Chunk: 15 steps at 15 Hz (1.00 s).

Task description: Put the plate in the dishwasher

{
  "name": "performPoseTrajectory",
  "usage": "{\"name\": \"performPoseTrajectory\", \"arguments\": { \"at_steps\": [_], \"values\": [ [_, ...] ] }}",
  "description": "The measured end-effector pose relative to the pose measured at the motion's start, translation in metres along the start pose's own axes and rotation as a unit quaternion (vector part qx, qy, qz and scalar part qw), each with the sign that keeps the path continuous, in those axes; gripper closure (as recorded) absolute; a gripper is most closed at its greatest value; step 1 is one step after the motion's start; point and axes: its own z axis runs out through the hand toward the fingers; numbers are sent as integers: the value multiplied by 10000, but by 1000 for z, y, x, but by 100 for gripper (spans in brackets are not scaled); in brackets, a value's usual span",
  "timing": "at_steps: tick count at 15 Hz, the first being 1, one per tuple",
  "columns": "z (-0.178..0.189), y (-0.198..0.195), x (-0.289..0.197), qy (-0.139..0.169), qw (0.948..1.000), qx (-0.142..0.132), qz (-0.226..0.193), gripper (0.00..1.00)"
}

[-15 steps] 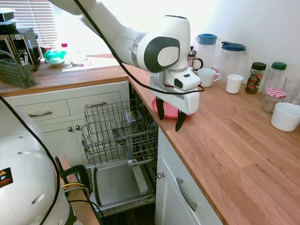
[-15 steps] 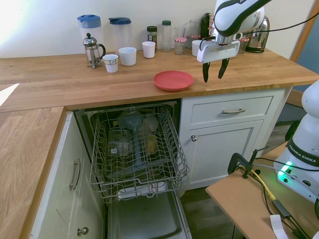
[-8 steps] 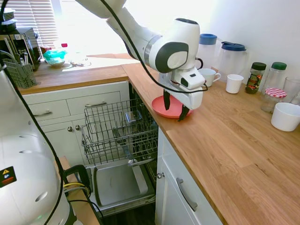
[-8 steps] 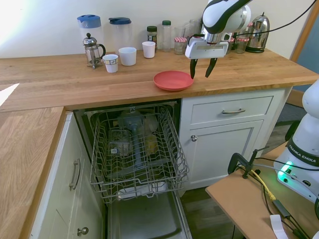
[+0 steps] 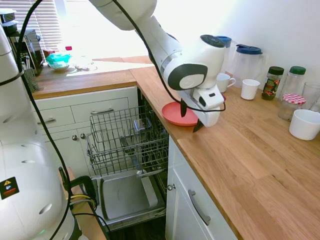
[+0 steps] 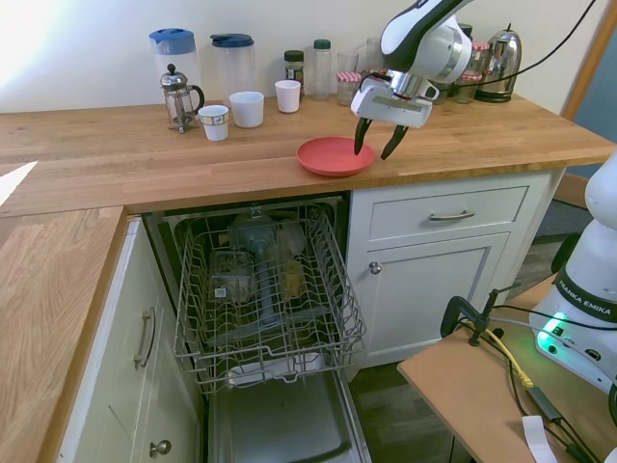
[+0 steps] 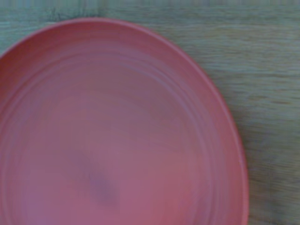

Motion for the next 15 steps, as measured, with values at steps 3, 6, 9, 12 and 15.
{"name": "performPoseTrajectory", "arguments": {
  "at_steps": [3,6,9,12,15],
  "values": [
    [4,-1,2,1,10000,74,11,100],
    [8,-4,0,-40,9999,96,-55,100],
    [10,-6,1,-62,9999,107,-77,100],
    [12,-5,2,-83,9999,108,-53,100],
    [14,-3,4,-122,9998,128,-49,100]
  ]
}}
